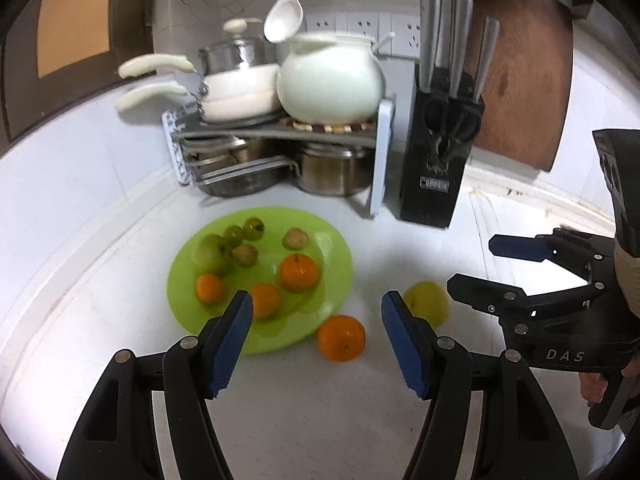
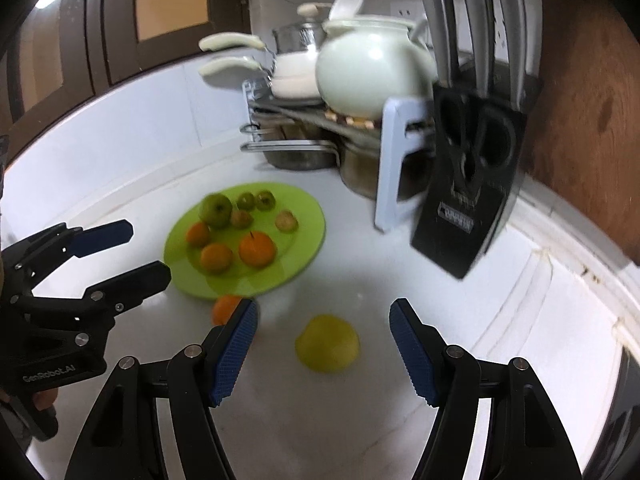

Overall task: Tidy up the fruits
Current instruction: 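Move left tool toward the loose orange while right tool approaches the large yellow-green fruit, then close left tool on the orange while right tool grasps the large yellow-green fruit, then lift the orange and yellow-green fruit and carry both over the green plate, then lower the orange onto the plate and open left tool while right releases yellow-green fruit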

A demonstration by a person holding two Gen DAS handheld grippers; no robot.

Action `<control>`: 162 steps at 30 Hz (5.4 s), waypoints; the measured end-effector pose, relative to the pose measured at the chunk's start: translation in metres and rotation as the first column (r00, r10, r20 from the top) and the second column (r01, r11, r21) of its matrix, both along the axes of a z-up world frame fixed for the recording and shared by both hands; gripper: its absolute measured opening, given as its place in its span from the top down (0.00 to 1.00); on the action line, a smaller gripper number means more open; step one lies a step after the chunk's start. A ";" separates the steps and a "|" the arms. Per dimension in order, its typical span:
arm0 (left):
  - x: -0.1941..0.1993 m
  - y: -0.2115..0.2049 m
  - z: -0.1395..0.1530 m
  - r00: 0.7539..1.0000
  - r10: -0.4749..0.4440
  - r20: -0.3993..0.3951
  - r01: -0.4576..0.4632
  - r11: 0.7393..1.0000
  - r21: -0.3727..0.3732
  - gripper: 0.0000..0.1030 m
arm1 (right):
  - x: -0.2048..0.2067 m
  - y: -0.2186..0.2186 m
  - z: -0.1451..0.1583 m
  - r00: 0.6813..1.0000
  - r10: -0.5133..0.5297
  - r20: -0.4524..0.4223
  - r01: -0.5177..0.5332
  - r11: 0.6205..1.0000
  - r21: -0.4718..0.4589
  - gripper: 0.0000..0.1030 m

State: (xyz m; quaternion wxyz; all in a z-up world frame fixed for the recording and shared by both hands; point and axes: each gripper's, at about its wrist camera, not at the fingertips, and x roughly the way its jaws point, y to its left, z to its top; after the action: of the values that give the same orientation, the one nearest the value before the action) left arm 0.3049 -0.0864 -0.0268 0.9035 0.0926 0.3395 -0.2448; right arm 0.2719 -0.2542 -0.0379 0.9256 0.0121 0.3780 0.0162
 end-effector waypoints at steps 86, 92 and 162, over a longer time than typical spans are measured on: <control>0.014 0.010 -0.019 0.991 0.000 -0.134 -0.014 0.995 -0.104 0.60 | 0.011 0.010 -0.017 0.999 0.049 -0.016 -0.048 0.996 0.077 0.48; 0.011 0.019 0.001 0.997 0.014 -0.082 -0.024 0.992 -0.127 0.60 | 0.010 0.019 0.002 0.997 0.070 0.035 -0.072 0.995 0.070 0.48; 0.129 0.045 -0.030 0.973 0.182 -0.144 -0.188 0.982 -0.029 0.59 | 0.186 0.066 -0.032 0.973 0.216 -0.079 -0.213 0.976 0.039 0.47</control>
State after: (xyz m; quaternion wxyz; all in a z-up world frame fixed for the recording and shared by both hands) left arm 0.4334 -0.0417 -0.0570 0.8979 0.0240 0.4043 -0.1725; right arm 0.4576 -0.1885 -0.0697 0.9017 -0.0143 0.4149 0.1211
